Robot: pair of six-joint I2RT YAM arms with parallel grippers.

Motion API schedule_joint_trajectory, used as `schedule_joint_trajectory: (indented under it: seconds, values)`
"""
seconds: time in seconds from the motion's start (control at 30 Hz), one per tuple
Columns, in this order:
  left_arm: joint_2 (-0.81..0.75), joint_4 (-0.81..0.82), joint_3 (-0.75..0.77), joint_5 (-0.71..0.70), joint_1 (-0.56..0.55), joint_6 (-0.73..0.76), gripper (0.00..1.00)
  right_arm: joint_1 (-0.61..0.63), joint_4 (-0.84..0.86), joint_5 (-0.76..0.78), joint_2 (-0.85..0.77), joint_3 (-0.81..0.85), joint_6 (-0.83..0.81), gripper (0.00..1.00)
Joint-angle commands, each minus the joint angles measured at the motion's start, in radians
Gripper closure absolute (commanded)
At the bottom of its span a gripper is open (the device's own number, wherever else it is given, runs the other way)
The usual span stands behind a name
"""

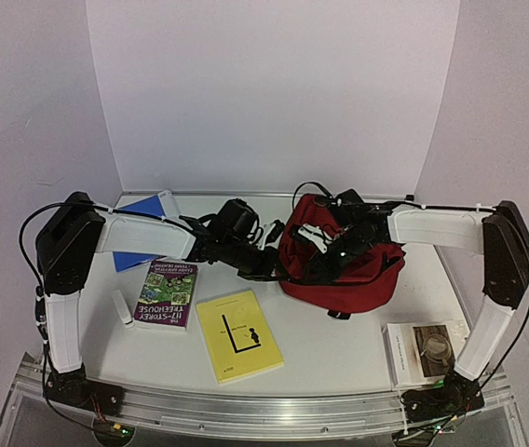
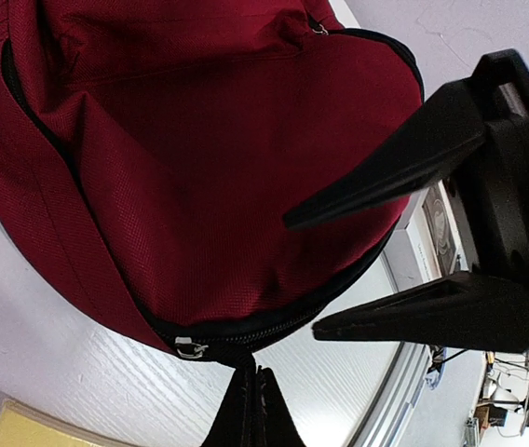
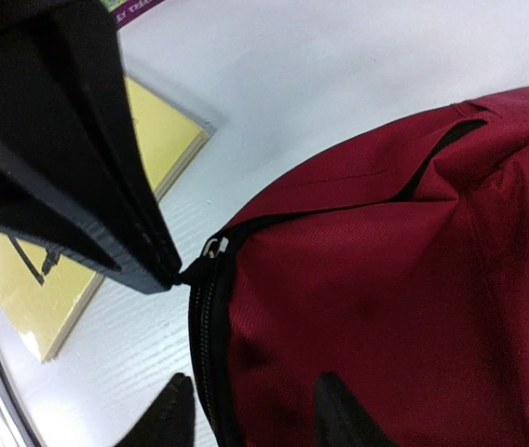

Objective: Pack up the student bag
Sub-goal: Unzip the student bag at the center of the board.

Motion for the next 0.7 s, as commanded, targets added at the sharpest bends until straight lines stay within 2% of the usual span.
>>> schedule_joint_trajectory:
  seconds: [0.0, 0.1, 0.17, 0.27, 0.47, 0.57, 0.63, 0.67]
  values:
    - [-0.024, 0.054, 0.032, 0.025, 0.010, -0.018, 1.00, 0.007, 0.048, 0.005, 0.013, -0.011, 0.023, 0.69]
    - [-0.025, 0.057, 0.028, 0.030, 0.018, -0.022, 1.00, 0.007, 0.047, 0.016, -0.007, -0.020, 0.027, 0.75]
    - [-0.025, 0.058, 0.027, 0.037, 0.024, -0.023, 1.00, 0.006, 0.046, 0.023, -0.020, -0.031, 0.023, 0.85]
    - [-0.025, 0.066, 0.026, 0.045, 0.034, -0.028, 1.00, 0.007, 0.036, 0.027, -0.014, -0.037, 0.022, 0.89]
    - [-0.012, 0.059, 0.042, 0.049, 0.037, -0.026, 1.00, 0.014, 0.028, 0.025, 0.002, -0.042, 0.026, 0.74]
    - [-0.007, 0.059, 0.046, 0.053, 0.036, -0.028, 1.00, 0.015, 0.028, 0.035, 0.018, -0.032, 0.030, 0.59]
    - [-0.008, 0.059, 0.047, 0.053, 0.038, -0.028, 1.00, 0.016, 0.027, 0.038, 0.024, -0.028, 0.031, 0.58]
    - [-0.007, 0.059, 0.047, 0.052, 0.038, -0.027, 1.00, 0.016, 0.027, 0.038, 0.027, -0.026, 0.031, 0.61]
